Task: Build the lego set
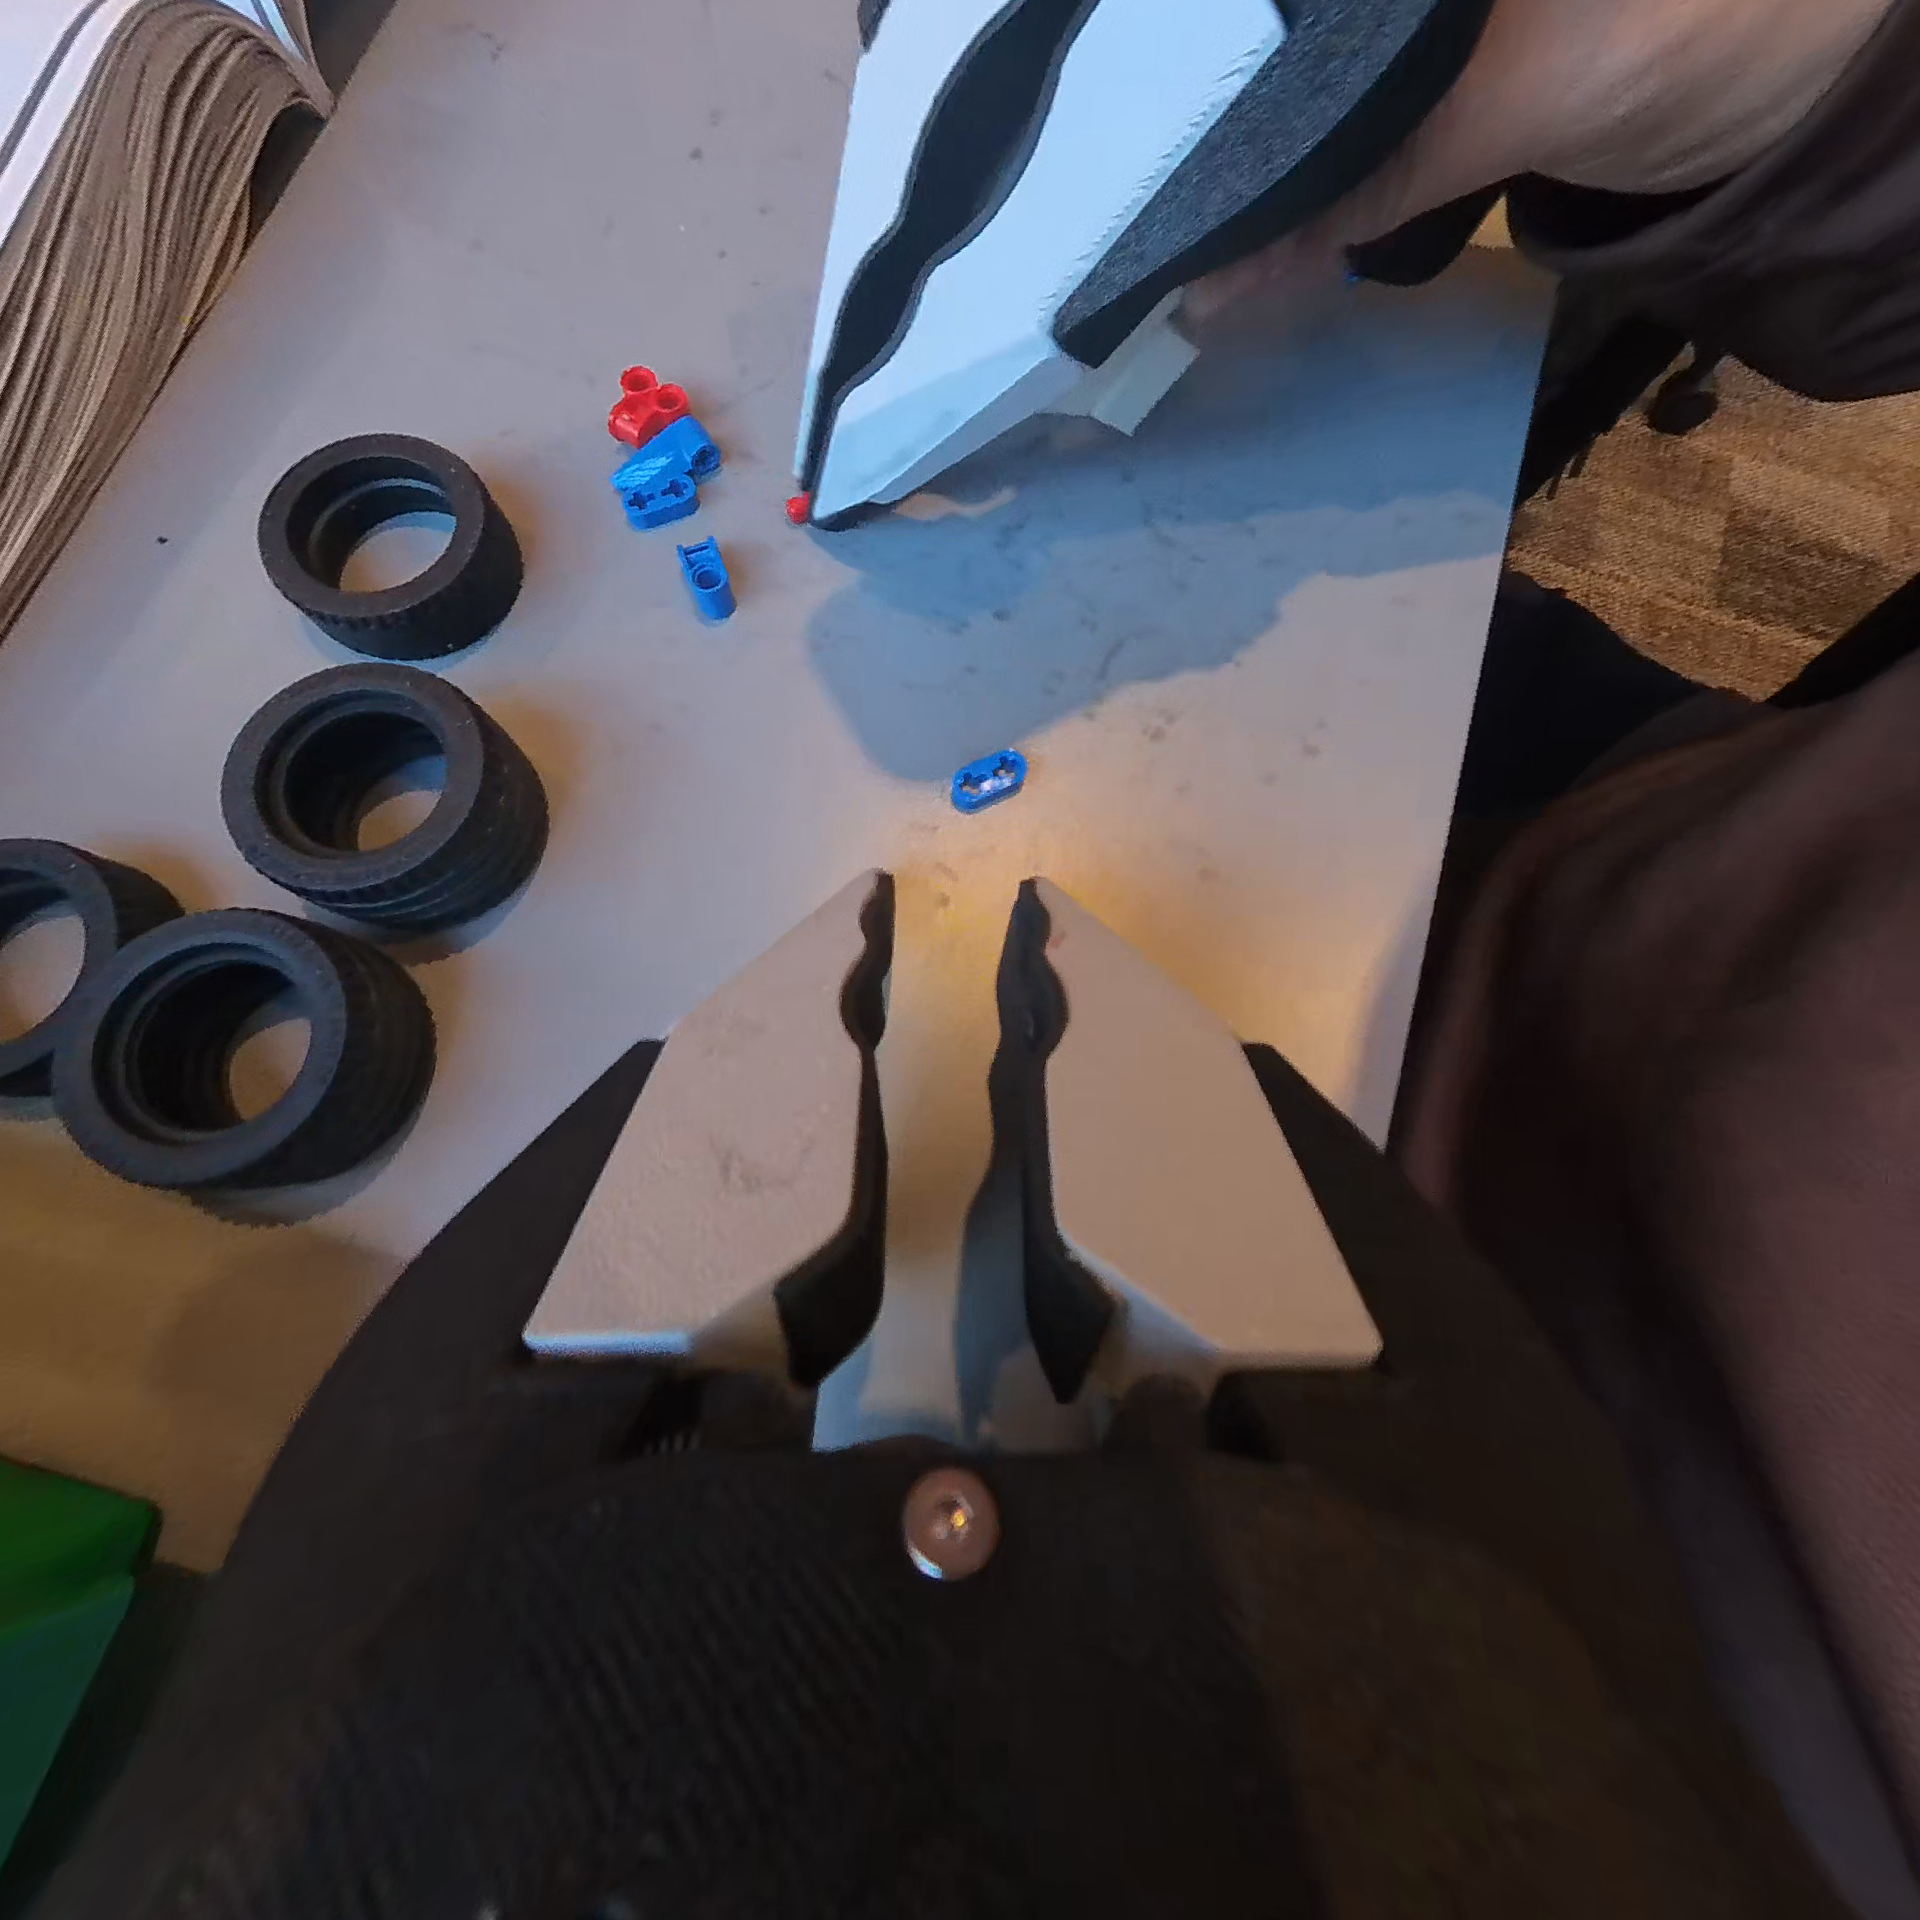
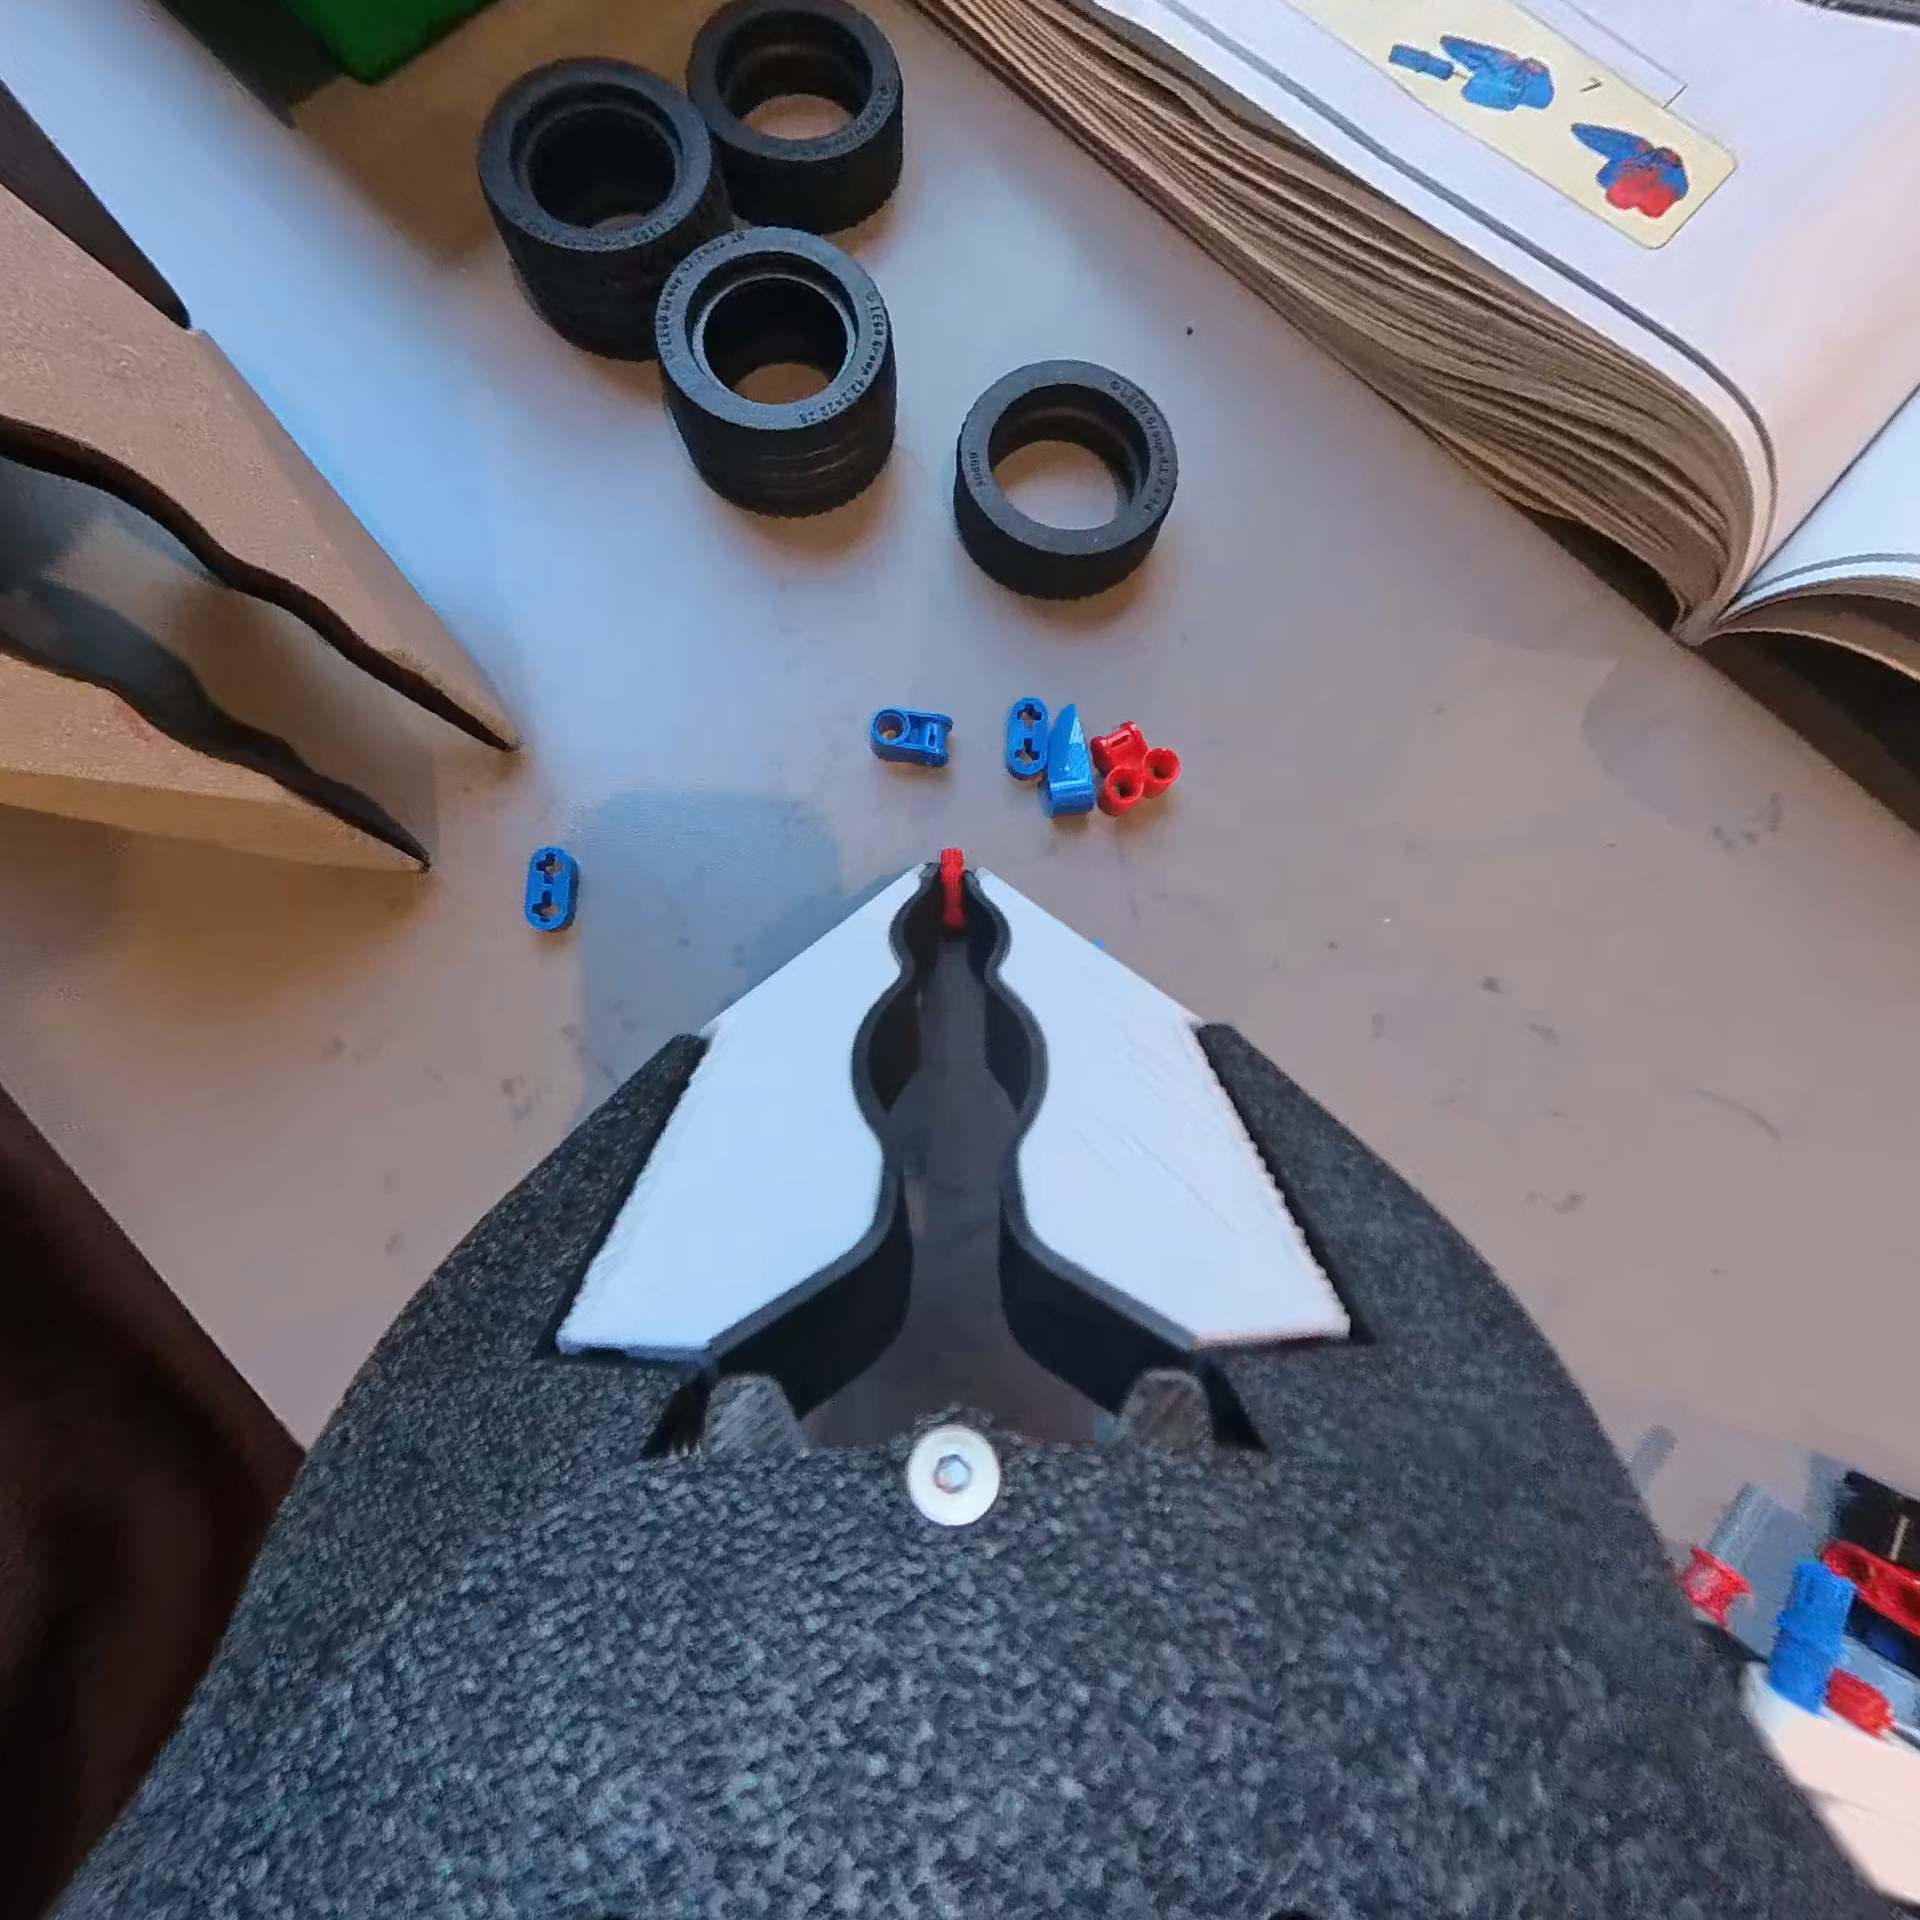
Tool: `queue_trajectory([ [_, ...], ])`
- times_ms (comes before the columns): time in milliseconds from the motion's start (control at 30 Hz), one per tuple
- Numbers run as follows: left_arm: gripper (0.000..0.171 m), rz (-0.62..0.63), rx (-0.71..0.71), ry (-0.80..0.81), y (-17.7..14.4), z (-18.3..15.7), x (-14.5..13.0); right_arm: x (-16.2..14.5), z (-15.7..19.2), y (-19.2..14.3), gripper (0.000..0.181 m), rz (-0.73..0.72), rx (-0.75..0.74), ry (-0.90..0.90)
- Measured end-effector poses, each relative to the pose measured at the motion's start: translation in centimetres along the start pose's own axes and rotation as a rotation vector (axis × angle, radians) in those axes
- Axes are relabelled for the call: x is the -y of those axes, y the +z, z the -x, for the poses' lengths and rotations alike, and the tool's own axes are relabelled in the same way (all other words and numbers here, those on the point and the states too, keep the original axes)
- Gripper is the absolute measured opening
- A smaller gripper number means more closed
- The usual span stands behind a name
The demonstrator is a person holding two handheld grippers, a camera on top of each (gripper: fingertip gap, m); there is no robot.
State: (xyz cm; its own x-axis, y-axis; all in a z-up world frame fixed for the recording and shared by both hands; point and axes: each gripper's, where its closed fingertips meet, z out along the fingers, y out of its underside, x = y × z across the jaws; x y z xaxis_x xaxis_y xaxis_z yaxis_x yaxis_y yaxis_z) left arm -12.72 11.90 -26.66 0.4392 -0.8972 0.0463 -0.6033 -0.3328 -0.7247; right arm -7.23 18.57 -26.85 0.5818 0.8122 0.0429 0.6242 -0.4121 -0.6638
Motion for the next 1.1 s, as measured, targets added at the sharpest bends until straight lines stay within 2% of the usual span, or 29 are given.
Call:
queue_trajectory([
  [167, 0.020, -0.002, -0.012, -0.018, 0.0, 0.0, 0.0, 0.0, 1.3, -1.5, 0.004, -0.066, 0.062, 0.033],
  [333, 0.025, 0.005, 0.010, 0.012, 0.6, 0.1, 0.6, -1.3, 2.3, -2.6, 0.004, -0.081, 0.088, 0.037],
  [567, 0.028, 0.029, -0.010, 0.059, 1.8, -0.3, 1.6, -2.6, 2.9, -2.5, 0.004, -0.068, 0.109, 0.036],
  [900, 0.026, 0.008, -0.007, 0.050, 1.8, -0.1, 1.6, -2.7, 3.1, -2.5, 0.005, -0.067, 0.121, 0.027],
  [1100, 0.018, 0.004, 0.024, 0.020, 1.8, 0.3, 1.7, -2.5, 2.9, -2.4, 0.004, -0.070, 0.126, 0.054],
])
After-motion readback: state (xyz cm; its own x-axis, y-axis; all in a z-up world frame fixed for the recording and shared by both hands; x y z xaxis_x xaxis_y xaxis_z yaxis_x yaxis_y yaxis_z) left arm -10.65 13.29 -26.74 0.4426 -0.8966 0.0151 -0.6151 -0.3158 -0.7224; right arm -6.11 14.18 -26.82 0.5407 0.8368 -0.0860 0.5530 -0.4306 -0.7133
